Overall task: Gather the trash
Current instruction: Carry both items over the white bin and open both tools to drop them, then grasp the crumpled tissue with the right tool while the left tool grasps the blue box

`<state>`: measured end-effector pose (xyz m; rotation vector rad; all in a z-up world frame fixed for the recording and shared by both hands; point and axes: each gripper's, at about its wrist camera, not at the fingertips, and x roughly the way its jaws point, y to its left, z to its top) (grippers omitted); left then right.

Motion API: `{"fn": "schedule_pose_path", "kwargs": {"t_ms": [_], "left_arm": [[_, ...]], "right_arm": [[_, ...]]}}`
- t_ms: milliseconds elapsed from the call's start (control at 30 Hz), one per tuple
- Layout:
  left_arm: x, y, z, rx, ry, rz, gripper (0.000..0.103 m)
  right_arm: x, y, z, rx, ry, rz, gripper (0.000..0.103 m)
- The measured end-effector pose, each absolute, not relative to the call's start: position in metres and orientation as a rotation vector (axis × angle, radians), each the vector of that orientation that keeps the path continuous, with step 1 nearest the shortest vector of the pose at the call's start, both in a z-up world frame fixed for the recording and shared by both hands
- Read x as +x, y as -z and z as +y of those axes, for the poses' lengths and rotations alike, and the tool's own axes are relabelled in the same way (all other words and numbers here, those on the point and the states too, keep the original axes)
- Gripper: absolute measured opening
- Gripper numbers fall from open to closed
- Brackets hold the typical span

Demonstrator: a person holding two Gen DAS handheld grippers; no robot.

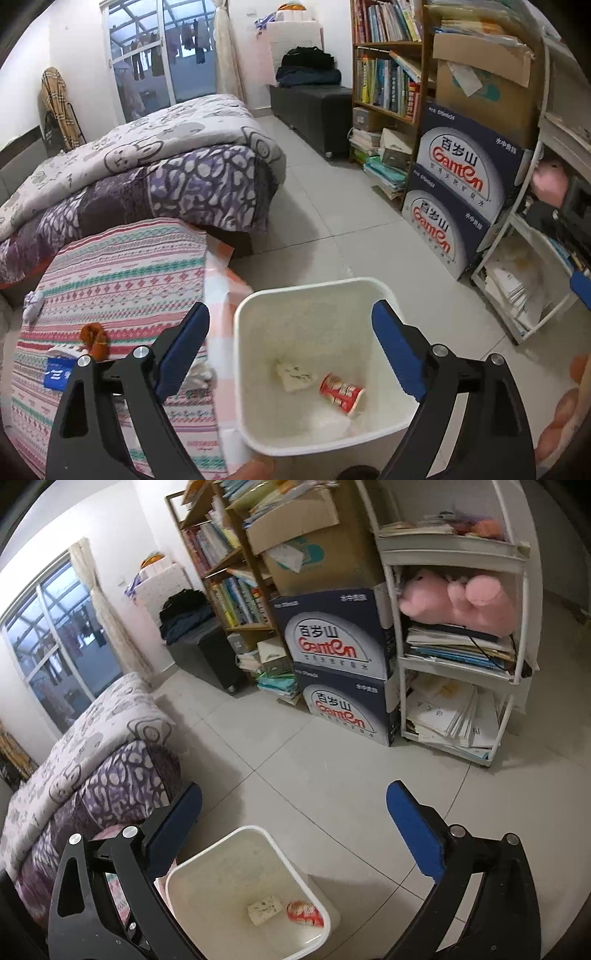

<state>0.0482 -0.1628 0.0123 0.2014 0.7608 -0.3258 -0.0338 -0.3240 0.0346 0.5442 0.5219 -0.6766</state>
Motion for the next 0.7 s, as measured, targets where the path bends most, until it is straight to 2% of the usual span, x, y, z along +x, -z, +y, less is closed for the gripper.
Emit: {"fn": "schedule_pose_path", "kwargs": {"t_ms": [500,700], "left_arm": [[0.045,0.008,-0.059,0.253,0.169,0.797,0.088],[0.056,0.023,0.000,0.214,0.068,0.886,0.088]], "right_arm": [[0.004,-0.023,-0.270,0.411,0.544,0.667,0.096],[0.028,-0.010,-0.242,0.326,0.479,0.748,0.096]]}}
